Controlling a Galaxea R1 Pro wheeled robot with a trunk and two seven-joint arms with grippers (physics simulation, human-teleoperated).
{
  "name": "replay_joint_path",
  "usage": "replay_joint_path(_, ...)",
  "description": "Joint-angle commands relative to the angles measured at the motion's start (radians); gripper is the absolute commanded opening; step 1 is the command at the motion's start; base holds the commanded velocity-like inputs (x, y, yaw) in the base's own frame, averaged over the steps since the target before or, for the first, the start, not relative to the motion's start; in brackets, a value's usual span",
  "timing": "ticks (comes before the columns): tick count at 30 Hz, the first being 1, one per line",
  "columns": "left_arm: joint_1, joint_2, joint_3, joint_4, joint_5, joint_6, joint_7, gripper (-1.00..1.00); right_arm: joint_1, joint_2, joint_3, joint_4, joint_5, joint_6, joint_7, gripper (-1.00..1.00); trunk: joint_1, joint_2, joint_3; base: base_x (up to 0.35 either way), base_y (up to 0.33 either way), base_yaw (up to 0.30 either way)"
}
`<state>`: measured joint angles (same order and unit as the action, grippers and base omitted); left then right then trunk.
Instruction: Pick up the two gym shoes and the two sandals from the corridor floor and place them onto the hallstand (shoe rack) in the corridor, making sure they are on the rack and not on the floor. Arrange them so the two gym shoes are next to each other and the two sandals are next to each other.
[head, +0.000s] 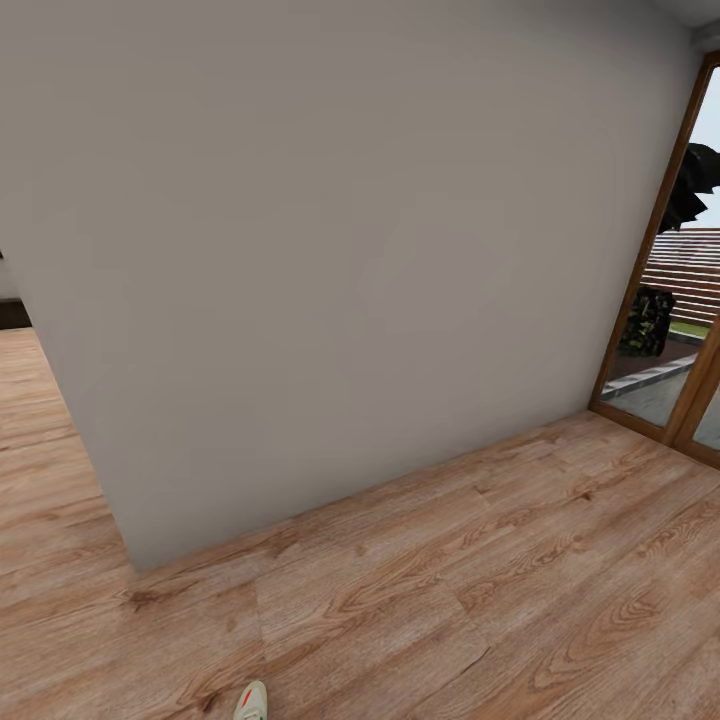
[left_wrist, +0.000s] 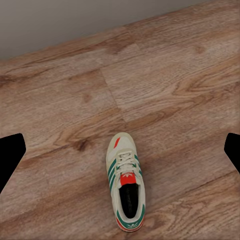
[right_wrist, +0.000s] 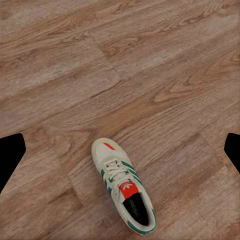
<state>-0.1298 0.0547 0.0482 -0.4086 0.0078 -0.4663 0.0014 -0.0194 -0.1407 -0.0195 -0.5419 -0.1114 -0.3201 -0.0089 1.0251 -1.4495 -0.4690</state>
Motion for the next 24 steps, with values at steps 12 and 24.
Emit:
replay_joint_path(12,-0.001,-0.001,0.0,-0.005,-0.004,0.003,-0.001,1.0,-0.001,0.001,0.005,-0.001,-0.01,-0.004,-0.002,1.0,0.0,-0.001,-0.001,0.0,0.0,0.0)
replay_joint_path(24,-0.189,0.038,0.01,-0.019,-0.004,0.156,-0.006,1.0,-0.013,-0.001,0.006,-0.306,-0.006,0.023,-0.001,1.0,0.0,-0.001,-0.001,0.0,0.0,0.0)
